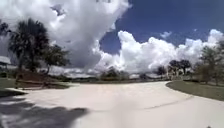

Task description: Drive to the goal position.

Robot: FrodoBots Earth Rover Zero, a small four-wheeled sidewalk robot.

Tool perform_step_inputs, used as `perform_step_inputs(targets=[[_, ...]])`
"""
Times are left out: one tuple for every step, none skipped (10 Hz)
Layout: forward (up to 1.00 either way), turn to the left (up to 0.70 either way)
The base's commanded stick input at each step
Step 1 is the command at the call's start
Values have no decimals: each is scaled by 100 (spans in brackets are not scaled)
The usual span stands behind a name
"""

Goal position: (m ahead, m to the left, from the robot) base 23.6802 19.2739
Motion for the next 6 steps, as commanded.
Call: perform_step_inputs(targets=[[85,0],[85,0],[85,0],[85,0],[85,0],[85,0]])
